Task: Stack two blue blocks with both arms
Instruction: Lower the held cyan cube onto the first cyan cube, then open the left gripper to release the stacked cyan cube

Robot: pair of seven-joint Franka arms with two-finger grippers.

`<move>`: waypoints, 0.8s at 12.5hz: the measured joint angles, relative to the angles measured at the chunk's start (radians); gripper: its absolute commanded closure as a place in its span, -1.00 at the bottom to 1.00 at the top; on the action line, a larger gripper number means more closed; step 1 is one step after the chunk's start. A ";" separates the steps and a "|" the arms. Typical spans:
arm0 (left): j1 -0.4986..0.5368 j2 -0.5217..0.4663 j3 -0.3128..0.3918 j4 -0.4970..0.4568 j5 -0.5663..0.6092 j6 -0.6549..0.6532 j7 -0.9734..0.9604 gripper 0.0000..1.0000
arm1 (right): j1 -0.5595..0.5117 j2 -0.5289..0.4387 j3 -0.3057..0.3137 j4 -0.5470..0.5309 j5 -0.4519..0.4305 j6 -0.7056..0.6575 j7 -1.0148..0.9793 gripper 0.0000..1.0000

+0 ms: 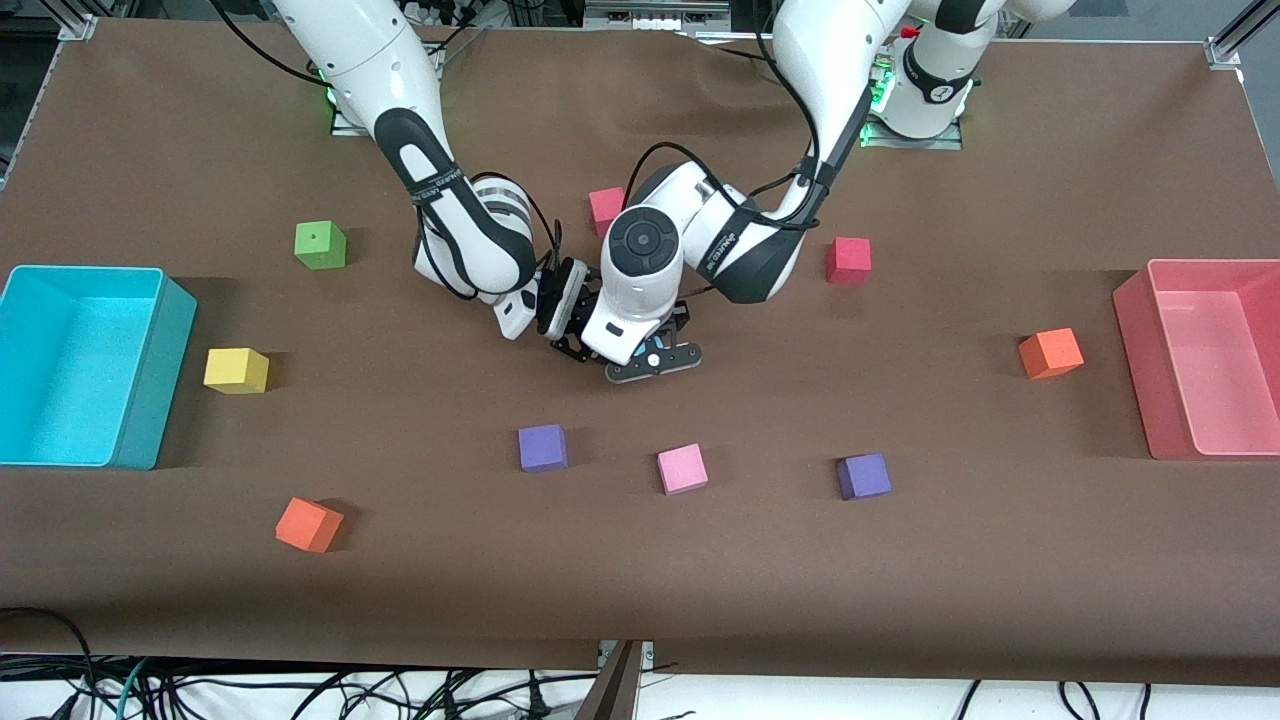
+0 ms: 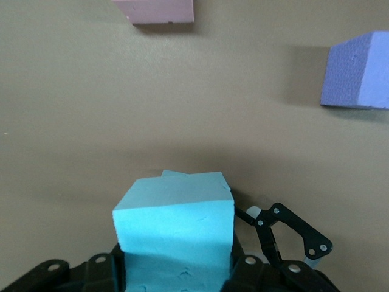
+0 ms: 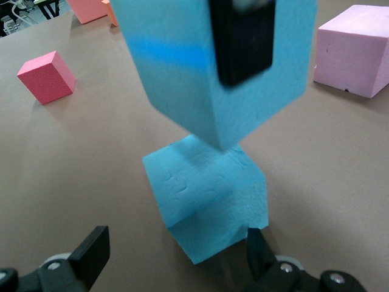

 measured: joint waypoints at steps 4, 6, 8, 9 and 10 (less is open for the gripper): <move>-0.004 0.020 0.002 0.001 -0.003 0.000 -0.004 1.00 | 0.000 0.000 0.000 0.000 0.000 0.000 0.000 -1.00; -0.004 0.020 0.002 0.002 -0.039 -0.001 -0.004 0.82 | 0.000 0.000 0.000 0.000 0.000 0.000 0.000 -1.00; -0.007 0.020 0.002 0.002 -0.053 -0.001 -0.006 0.70 | 0.000 0.000 0.000 0.000 0.000 0.000 0.000 -1.00; -0.009 0.021 0.002 0.002 -0.053 -0.002 -0.010 0.72 | 0.000 0.000 0.000 0.000 0.000 0.000 0.000 -1.00; -0.011 0.022 0.002 0.002 -0.053 -0.004 -0.011 0.75 | 0.000 0.000 0.000 0.000 0.000 0.000 -0.001 -1.00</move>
